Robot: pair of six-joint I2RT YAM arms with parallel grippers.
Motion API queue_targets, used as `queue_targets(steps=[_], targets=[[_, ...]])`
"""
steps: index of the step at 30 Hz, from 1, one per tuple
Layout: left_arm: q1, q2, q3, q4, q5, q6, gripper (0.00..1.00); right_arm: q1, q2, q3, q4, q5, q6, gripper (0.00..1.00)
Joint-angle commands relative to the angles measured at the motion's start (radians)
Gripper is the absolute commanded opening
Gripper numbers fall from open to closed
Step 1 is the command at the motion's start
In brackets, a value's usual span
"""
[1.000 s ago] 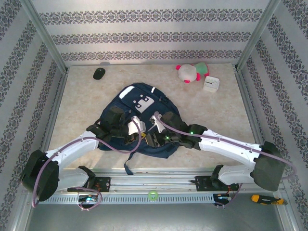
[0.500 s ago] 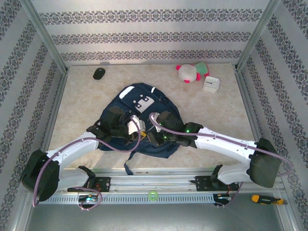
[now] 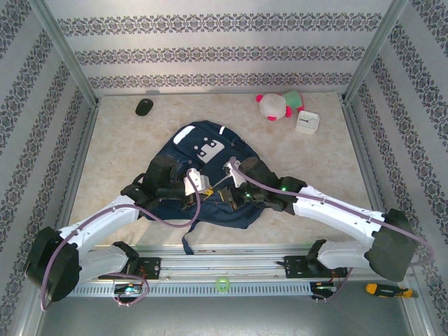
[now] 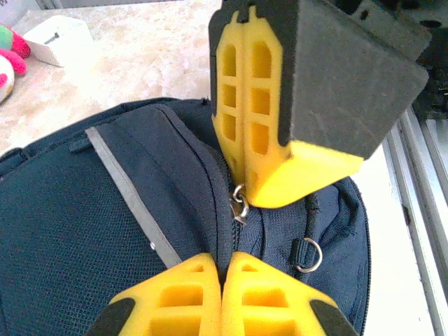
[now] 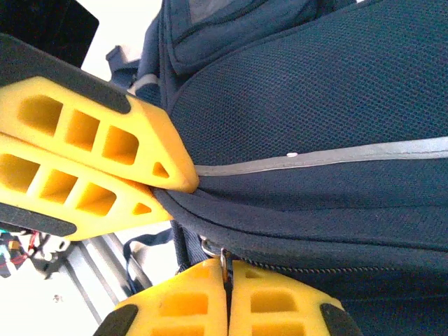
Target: Pack the student bag
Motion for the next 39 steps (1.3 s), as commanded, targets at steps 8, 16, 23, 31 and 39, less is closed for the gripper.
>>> queue_targets(steps=[8, 16, 23, 31, 39], targets=[[0.041, -0.032, 0.011, -0.112, 0.09, 0.013, 0.0, -0.072, -0.023, -0.043, -0.068, 0.124, 0.062, 0.0], [0.049, -0.044, 0.011, -0.17, 0.082, 0.052, 0.0, -0.128, -0.053, -0.07, -0.08, 0.253, 0.103, 0.0], [0.066, -0.054, 0.01, -0.21, 0.059, 0.06, 0.0, -0.165, -0.092, -0.094, -0.084, 0.267, 0.118, 0.0], [0.068, -0.121, -0.018, -0.254, 0.048, 0.052, 0.0, -0.218, -0.085, -0.123, -0.001, 0.178, 0.092, 0.0], [0.07, -0.287, -0.101, -0.167, -0.384, -0.319, 0.5, -0.145, -0.115, -0.169, 0.073, 0.134, 0.17, 0.0]])
